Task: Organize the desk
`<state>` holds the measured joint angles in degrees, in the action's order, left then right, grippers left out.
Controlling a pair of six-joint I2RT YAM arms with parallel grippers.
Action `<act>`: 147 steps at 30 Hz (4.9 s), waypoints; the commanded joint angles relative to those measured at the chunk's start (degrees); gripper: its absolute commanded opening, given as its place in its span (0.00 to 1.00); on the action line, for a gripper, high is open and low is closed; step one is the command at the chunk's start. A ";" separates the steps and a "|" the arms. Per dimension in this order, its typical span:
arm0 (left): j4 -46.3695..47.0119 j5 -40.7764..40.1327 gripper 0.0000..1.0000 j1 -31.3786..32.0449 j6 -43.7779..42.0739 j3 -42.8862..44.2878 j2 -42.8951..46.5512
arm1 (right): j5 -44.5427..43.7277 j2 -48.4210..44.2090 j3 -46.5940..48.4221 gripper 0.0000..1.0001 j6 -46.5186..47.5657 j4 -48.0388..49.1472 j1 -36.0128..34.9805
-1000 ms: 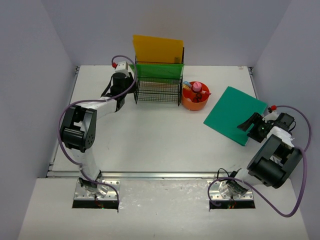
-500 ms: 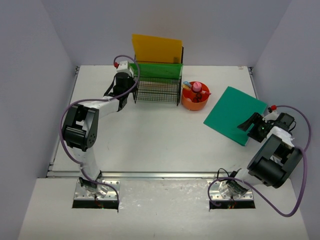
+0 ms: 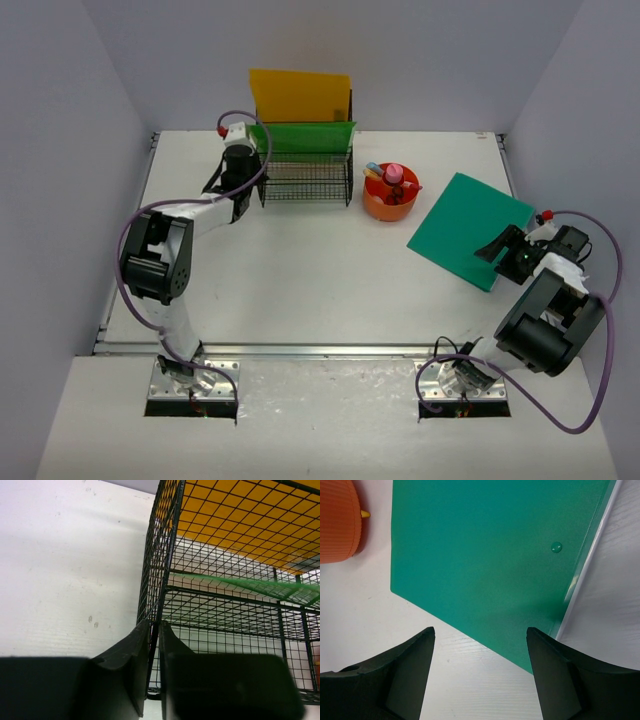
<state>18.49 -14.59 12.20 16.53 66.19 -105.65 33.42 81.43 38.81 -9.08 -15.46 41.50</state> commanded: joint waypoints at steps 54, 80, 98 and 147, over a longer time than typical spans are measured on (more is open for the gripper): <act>-17.93 35.85 0.78 8.02 -23.82 -2.73 21.50 | -9.75 10.61 -0.68 0.37 -0.28 6.42 0.25; -22.71 39.24 0.75 9.97 -25.20 -1.75 20.02 | 0.34 3.64 2.49 0.00 32.06 -27.99 0.89; -20.96 43.50 0.74 19.22 -11.62 -11.09 17.76 | -0.06 6.46 4.52 0.00 67.98 -50.89 0.60; -5.57 47.51 0.66 18.50 10.19 -22.57 8.90 | 17.94 26.43 18.41 0.64 42.25 -32.79 -16.94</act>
<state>5.58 29.70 30.09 20.17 42.50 -92.56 50.60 104.33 54.46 40.87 -52.54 24.66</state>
